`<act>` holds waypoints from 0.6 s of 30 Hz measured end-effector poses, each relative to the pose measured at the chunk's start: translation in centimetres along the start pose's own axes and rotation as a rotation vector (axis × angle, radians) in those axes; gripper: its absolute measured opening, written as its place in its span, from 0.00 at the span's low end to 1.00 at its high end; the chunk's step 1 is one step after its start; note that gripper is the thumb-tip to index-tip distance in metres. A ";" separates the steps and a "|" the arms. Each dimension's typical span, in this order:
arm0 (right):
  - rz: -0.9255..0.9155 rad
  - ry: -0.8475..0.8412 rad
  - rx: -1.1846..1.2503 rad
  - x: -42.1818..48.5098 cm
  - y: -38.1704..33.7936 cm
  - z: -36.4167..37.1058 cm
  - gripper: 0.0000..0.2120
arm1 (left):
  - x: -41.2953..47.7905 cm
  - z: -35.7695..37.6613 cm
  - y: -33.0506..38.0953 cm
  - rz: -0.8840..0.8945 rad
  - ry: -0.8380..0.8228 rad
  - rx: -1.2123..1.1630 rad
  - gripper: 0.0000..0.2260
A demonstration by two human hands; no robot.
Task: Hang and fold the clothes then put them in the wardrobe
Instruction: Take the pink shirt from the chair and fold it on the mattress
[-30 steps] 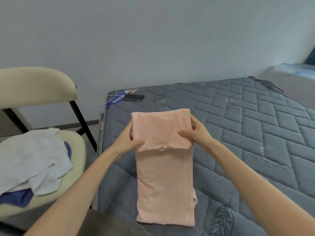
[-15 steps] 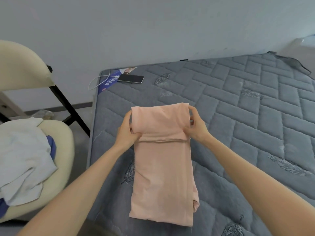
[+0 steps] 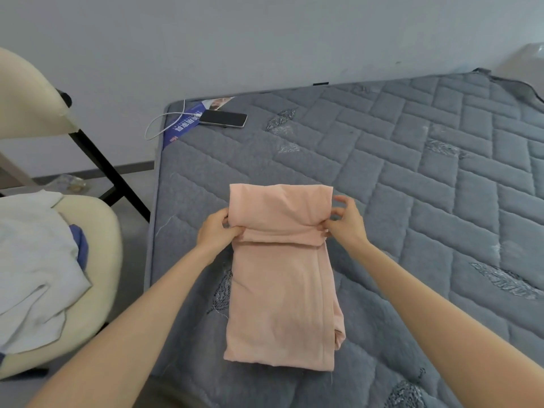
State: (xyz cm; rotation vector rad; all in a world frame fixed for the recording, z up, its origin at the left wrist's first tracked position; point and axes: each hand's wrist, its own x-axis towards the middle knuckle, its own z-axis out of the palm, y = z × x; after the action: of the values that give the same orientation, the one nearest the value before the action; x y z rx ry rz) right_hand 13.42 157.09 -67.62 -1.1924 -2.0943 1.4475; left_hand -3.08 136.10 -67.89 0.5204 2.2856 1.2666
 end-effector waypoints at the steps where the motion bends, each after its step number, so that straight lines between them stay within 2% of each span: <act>1: 0.033 -0.018 0.081 -0.3 0.3 -0.1 0.24 | -0.3 0.1 -0.1 -0.016 -0.021 -0.084 0.15; 5: 0.151 -0.034 0.329 -2.7 1.5 -0.4 0.17 | -2.4 0.3 -0.8 -0.065 -0.012 -0.234 0.15; 8: 0.288 -0.076 0.478 -4.2 2.6 -0.7 0.10 | -4.1 0.0 -1.7 -0.190 -0.096 -0.482 0.19; 10: 0.373 -0.106 0.572 -5.0 3.2 -0.6 0.08 | -4.8 -0.4 -2.4 -0.273 -0.146 -0.637 0.18; 13: 0.446 -0.080 0.526 -5.8 3.7 -0.2 0.05 | -5.7 -0.3 -2.7 -0.345 -0.075 -0.771 0.12; 15: 0.482 -0.108 0.396 -6.1 3.8 0.1 0.20 | -5.8 0.1 -2.8 -0.375 -0.003 -0.735 0.17; 16: 0.488 -0.136 0.354 -6.2 3.5 0.3 0.25 | -5.9 0.4 -2.9 -0.382 0.009 -0.681 0.18; 18: 0.504 -0.173 0.268 -6.4 2.8 0.6 0.24 | -6.1 0.8 -2.9 -0.390 -0.043 -0.570 0.11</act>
State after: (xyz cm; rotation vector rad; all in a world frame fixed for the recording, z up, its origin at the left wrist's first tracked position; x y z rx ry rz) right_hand 18.06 152.08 -69.23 -1.6015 -1.6887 2.0388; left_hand 2.06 131.97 -69.48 -0.0948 1.7516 1.5773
